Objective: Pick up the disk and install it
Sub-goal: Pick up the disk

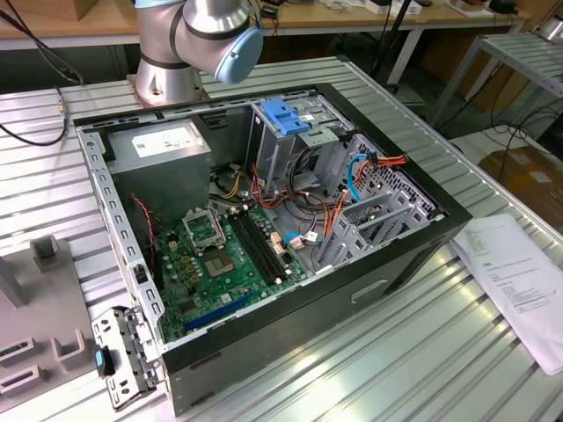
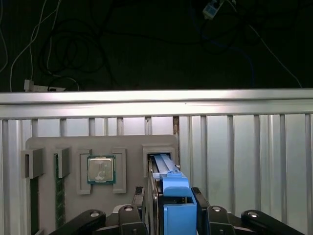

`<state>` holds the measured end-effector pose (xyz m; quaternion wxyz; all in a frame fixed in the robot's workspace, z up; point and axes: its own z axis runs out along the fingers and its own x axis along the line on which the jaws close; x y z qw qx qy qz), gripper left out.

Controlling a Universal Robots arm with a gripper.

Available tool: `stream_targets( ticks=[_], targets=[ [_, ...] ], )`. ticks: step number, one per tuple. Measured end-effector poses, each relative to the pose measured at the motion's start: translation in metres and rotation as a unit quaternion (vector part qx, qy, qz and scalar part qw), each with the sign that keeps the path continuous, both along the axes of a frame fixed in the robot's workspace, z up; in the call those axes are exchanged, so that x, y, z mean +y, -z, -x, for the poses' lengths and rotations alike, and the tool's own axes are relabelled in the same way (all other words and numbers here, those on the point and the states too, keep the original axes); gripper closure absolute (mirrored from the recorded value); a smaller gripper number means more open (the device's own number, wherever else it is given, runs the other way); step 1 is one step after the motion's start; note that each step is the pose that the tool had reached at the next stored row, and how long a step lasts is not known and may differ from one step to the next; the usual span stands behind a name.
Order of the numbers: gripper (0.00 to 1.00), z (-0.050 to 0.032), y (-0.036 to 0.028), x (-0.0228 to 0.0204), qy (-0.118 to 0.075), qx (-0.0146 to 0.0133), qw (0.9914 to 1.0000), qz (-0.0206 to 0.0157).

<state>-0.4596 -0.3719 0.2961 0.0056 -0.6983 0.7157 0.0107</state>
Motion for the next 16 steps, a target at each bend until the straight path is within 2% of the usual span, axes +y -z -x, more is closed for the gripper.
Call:
stream_targets(
  ticks=[1, 8, 9, 16],
  targets=[
    [0.50, 0.0000, -0.0001, 0.0011, 0.000, 0.0001, 1.00000, 0.0001],
    [0.52, 0.0000, -0.0001, 0.0014, 0.000, 0.0001, 1.00000, 0.0000],
    [0.59, 0.0000, -0.0001, 0.0014, 0.000, 0.0001, 1.00000, 0.0001],
    [0.59, 0.0000, -0.0001, 0.0015, 0.000, 0.0001, 1.00000, 0.0001]
  ],
)
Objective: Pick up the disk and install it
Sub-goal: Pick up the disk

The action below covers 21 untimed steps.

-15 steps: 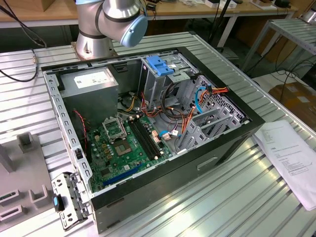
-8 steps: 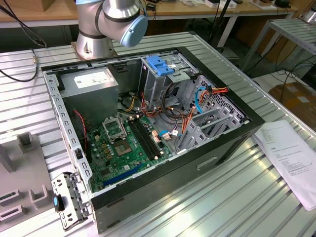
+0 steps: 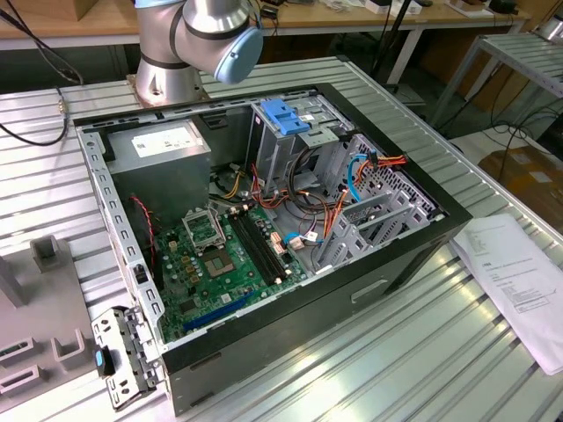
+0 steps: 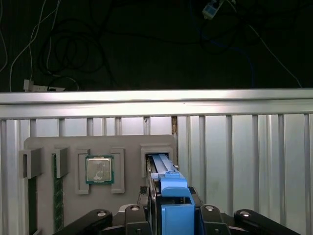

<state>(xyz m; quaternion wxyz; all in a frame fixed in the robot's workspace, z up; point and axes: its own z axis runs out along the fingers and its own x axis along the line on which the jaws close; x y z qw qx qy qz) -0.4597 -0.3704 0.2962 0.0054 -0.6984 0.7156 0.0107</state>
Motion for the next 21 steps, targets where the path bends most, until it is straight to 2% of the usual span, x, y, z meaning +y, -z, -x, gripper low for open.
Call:
stream_targets(
  ticks=[1, 17, 21],
  targets=[
    [0.63, 0.0000, 0.0000, 0.0000, 0.000, 0.0000, 1.00000, 0.0000],
    [0.63, 0.0000, -0.0001, 0.0000, 0.000, -0.0002, 1.00000, 0.0001],
    [0.63, 0.0000, -0.0057, 0.0000, 0.000, -0.0002, 1.00000, 0.0001]
  ],
)
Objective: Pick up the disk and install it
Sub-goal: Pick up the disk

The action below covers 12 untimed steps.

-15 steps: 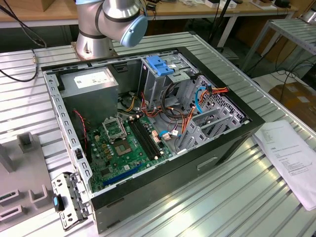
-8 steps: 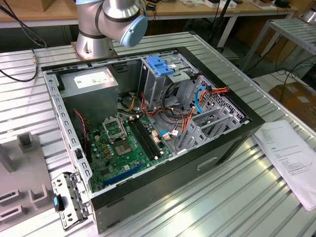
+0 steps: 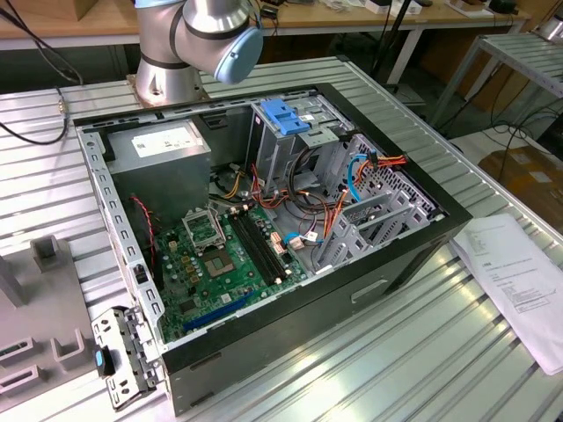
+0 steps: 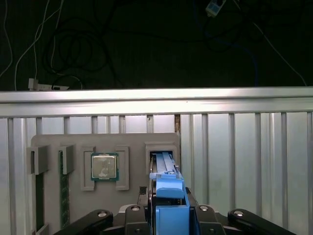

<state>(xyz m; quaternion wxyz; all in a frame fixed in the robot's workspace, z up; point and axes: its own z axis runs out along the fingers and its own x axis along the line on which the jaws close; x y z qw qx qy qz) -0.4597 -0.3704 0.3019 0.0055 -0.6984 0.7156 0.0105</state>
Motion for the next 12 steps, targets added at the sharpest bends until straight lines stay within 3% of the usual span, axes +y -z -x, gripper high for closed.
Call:
stream_targets(
  ticks=[9, 12],
  targets=[
    [0.63, 0.0000, -0.0200, 0.0000, 0.000, -0.0001, 1.00000, 0.0000],
    [0.63, 0.0000, -0.0317, 0.0000, 0.000, -0.0002, 1.00000, 0.0000]
  ],
)
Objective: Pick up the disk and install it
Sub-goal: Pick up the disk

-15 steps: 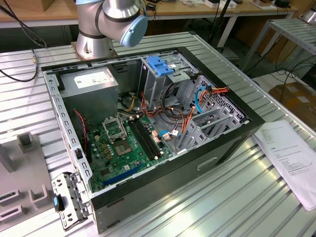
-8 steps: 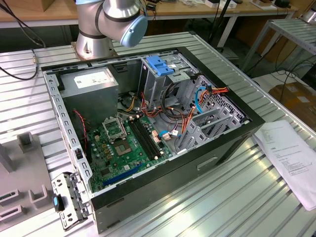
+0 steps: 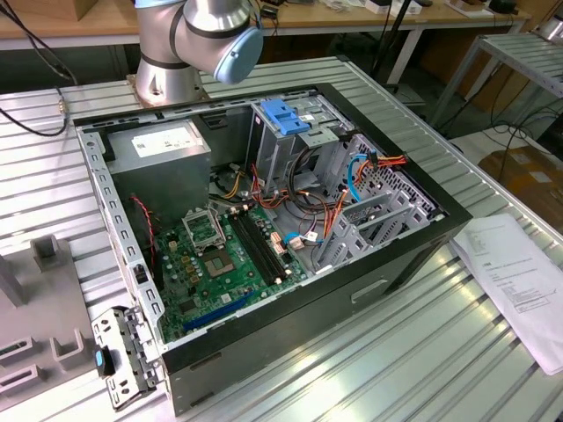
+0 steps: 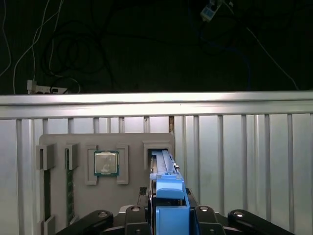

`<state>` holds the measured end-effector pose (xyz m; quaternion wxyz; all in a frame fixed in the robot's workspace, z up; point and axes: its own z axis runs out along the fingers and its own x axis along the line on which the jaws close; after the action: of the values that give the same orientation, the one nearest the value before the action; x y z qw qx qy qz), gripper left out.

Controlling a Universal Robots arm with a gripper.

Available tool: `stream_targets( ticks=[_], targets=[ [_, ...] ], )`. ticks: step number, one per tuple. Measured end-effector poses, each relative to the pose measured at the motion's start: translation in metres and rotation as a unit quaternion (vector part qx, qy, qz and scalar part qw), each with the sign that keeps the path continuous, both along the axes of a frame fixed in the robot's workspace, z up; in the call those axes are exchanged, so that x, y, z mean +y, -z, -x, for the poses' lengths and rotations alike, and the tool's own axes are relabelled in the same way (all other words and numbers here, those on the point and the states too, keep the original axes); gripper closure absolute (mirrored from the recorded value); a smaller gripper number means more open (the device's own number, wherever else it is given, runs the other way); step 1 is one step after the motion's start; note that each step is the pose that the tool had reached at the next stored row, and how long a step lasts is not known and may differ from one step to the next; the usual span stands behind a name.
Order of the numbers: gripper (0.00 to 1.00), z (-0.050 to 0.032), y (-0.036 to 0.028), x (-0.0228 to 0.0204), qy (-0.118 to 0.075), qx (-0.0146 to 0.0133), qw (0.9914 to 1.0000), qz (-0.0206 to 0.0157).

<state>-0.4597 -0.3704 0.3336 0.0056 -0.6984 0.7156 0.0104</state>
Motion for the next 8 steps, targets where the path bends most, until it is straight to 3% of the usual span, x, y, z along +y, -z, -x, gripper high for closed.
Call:
stream_targets(
  ticks=[4, 8],
  targets=[
    [0.63, 0.0000, -0.0110, 0.0000, 0.000, 0.0001, 1.00000, 0.0000],
    [0.63, 0.0000, -0.0274, 0.0000, 0.000, 0.0001, 1.00000, 0.0001]
  ],
)
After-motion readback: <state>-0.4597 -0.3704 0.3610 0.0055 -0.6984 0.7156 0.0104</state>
